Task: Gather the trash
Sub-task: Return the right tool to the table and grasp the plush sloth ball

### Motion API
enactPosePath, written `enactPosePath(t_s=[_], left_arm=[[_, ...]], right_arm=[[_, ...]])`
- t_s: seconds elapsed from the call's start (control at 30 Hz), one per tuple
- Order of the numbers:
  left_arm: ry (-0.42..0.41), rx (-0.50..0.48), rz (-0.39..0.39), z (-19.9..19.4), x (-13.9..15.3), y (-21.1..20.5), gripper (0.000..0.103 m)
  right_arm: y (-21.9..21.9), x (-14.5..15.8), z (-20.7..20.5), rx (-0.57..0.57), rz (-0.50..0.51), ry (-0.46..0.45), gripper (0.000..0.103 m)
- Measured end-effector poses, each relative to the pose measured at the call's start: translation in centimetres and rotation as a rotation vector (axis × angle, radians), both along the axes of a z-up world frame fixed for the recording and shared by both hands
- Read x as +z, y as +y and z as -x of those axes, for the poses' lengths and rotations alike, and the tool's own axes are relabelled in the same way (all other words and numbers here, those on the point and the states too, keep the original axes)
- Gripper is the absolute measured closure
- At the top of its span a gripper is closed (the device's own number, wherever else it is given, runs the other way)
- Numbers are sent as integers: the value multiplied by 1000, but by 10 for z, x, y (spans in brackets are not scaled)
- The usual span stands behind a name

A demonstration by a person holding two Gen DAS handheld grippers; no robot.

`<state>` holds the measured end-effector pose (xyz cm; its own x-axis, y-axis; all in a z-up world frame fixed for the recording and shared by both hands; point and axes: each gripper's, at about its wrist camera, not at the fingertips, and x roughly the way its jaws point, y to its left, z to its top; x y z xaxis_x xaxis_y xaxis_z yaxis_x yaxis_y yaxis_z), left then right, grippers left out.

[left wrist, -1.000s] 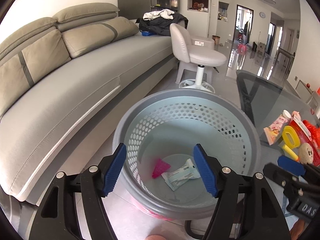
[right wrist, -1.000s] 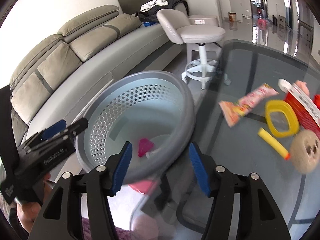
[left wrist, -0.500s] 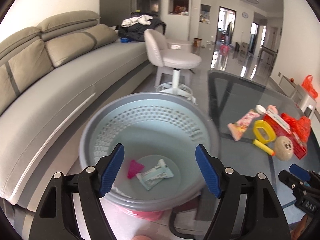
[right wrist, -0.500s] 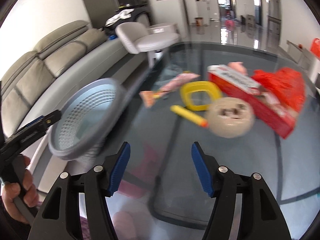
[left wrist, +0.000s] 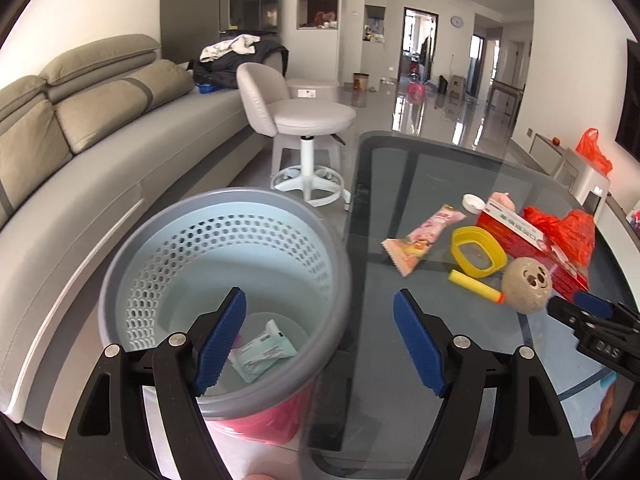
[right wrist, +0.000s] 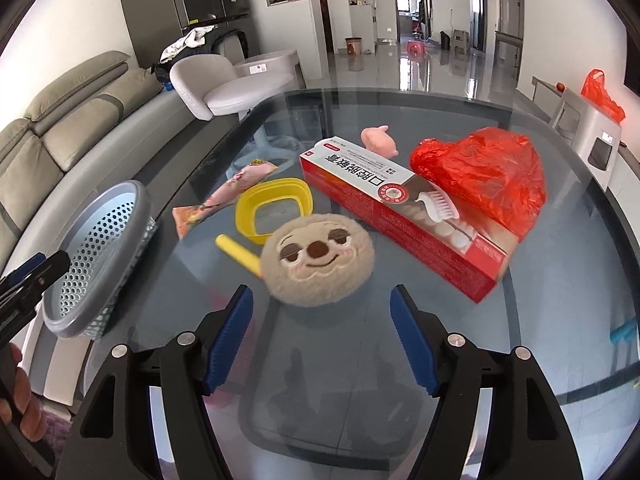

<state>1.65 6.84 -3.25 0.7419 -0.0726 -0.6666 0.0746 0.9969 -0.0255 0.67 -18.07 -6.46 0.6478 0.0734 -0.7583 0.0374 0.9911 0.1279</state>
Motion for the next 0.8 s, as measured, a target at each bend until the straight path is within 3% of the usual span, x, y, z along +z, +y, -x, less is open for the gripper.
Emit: enactPosePath(t_s=[0.43, 0.8], left_arm=[[37, -37, -14, -13, -11, -27, 28], [62, -59, -15, -21, -19, -43, 28]], right_arm=[[10, -23, -50, 55, 14, 62, 33], [11, -30, -62, 63, -2, 67, 37]])
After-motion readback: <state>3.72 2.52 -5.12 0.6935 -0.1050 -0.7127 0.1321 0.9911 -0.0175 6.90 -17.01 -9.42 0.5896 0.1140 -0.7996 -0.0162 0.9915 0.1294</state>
